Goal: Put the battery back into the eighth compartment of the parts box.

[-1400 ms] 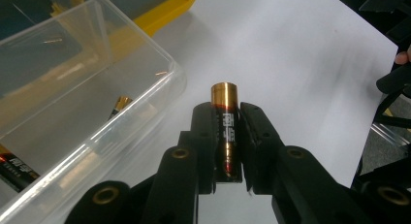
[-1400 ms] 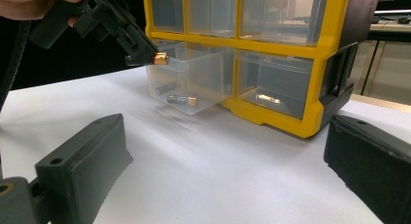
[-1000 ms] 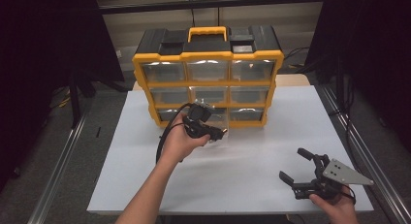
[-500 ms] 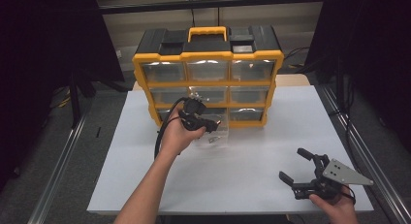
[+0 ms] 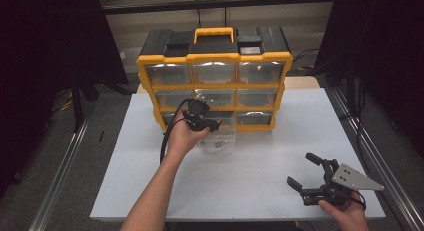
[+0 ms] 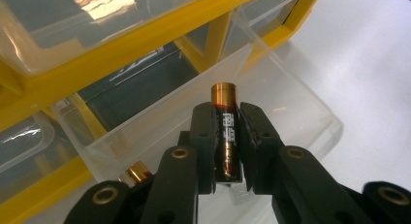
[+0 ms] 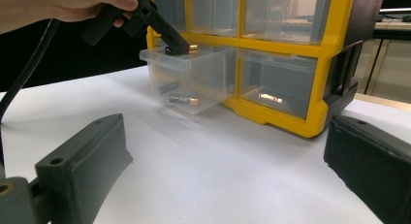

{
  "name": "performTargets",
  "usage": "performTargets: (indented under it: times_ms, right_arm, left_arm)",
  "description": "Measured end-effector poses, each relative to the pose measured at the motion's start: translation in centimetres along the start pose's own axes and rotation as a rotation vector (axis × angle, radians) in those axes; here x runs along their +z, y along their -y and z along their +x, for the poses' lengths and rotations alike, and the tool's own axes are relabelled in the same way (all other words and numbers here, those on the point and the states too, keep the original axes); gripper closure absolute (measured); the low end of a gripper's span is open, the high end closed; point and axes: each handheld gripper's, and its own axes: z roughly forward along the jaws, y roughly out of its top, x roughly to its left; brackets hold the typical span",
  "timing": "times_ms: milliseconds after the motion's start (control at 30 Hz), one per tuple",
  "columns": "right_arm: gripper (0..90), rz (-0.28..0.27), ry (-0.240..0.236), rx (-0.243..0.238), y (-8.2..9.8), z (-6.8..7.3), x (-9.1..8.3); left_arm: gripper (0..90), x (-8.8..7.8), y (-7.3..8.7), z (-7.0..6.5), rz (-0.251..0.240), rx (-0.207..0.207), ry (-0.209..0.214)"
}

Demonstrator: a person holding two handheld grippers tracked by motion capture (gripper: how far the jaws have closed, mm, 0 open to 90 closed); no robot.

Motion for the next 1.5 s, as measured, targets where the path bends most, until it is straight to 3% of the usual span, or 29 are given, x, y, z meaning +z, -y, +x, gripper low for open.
performTargets:
  times_ms: [100, 167, 233, 400, 467, 533, 633, 667, 733, 900, 1033, 1333, 1500]
  right_arm:
    - [1.4, 0.001, -0.002, 0.0, 0.0, 0.0, 0.0]
    - [1.4, 0.0, -0.003, 0.002, 0.0, 0.0, 0.0]
    - [1.4, 0.0, -0.003, 0.001, 0.0, 0.0, 0.0]
    - [1.4, 0.001, -0.008, 0.001, 0.0, 0.0, 0.2]
    - [1.4, 0.002, -0.007, 0.001, 0.0, 0.0, 0.2]
    - [1.4, 0.003, -0.009, -0.001, 0.0, 0.0, 0.3]
    - [1.4, 0.005, -0.014, 0.002, 0.0, 0.1, 0.3]
    - [1.3, 0.005, -0.012, 0.001, 0.0, 0.1, 0.3]
    - [1.4, 0.004, -0.014, 0.001, 0.0, 0.1, 0.3]
    - [1.4, 0.004, -0.01, -0.004, 0.0, 0.0, 0.2]
    - [1.4, 0.009, -0.008, -0.002, 0.0, 0.0, 0.2]
    - [1.4, 0.011, -0.001, -0.003, 0.1, 0.0, 0.1]
    - [1.4, 0.011, -0.001, -0.002, 0.1, 0.0, 0.1]
  left_arm:
    - [76.6, 0.3, 0.3, 0.0, -0.031, -0.005, -0.006]
    - [66.4, 0.5, 0.5, -0.1, -0.049, -0.011, -0.013]
    - [61.8, 0.5, 0.7, 0.0, -0.039, -0.011, -0.013]
    - [56.3, -0.2, 1.0, 0.3, -0.061, -0.016, 0.013]
    - [51.5, -0.4, 1.2, 0.3, -0.092, -0.011, 0.029]
    - [47.6, -1.1, 1.4, 0.4, -0.064, 0.006, 0.043]
    - [40.3, -1.7, 1.9, 0.2, -0.126, -0.016, 0.076]
    - [36.9, -1.9, 2.0, 0.1, -0.144, -0.015, 0.065]
    - [33.3, -2.6, 2.2, 0.1, -0.14, 0.018, 0.063]
    - [26.0, -3.7, 3.2, -0.2, -0.191, 0.039, 0.071]
    - [22.8, -4.5, 4.1, -0.2, -0.238, 0.044, 0.081]
    - [15.6, -5.9, 7.0, 0.4, -0.328, 0.089, 0.054]
    - [12.6, -6.6, 8.9, 1.0, -0.377, 0.071, 0.045]
